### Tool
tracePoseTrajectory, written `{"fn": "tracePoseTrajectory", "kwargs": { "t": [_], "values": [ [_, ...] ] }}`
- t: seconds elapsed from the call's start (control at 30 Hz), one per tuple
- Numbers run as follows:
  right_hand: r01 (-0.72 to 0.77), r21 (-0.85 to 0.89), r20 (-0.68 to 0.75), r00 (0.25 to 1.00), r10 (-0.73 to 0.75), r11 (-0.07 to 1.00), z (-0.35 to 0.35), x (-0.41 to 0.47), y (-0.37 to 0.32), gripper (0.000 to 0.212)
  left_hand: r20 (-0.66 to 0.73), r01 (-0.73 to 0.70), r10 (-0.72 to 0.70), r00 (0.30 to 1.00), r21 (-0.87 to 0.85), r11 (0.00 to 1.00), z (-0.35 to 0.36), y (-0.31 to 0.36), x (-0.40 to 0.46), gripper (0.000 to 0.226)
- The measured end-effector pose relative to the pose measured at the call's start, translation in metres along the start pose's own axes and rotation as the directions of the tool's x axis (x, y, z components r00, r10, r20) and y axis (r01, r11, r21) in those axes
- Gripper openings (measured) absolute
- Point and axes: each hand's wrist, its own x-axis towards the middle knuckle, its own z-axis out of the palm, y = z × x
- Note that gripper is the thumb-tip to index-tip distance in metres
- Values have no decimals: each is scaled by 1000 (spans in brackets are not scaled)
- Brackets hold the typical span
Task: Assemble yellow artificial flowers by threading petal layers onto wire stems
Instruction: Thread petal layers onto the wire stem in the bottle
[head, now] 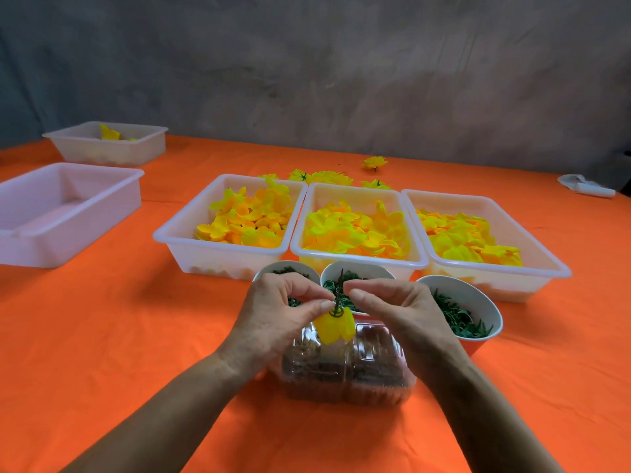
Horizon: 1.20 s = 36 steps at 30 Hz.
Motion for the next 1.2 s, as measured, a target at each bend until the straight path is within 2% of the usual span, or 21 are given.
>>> {"fn": "tracePoseTrajectory", "kwargs": {
  "t": [0.13,0.3,0.4,0.6,0.73,0.83,0.93,1.03,1.2],
  "values": [
    [76,-23,-66,995,-77,997,-11,2,-4,12,-57,34,-36,998,-42,999,-7,4,4,16],
    [56,-65,-25,998,-58,996,-6,1,2,8,14,15,-14,1000,-60,998,-8,4,2,11],
    [100,-157,33,995,-96,982,0,1,3,10,58,-22,23,998,-28,999,-5,4,0,9],
    [130,-223,60,991,-119,966,4,2,1,15,47,-47,44,998,56,997,-3,0,4,15],
    [170,-246,65,985,-159,954,4,2,4,22,49,-43,40,998,52,998,-3,-2,3,13],
    [211,-300,88,977,-193,930,3,4,6,18,64,-54,48,997,86,995,-3,-2,4,14],
    [208,-299,98,978,-187,931,1,6,7,10,79,-46,37,996,110,993,-4,0,6,17],
    [190,-284,99,981,-169,940,1,5,7,12,90,-30,20,996,108,994,-4,3,6,16],
    [94,-173,80,993,-82,980,-3,6,6,10,107,14,-19,994,55,998,-7,5,7,5]
  ]
}}
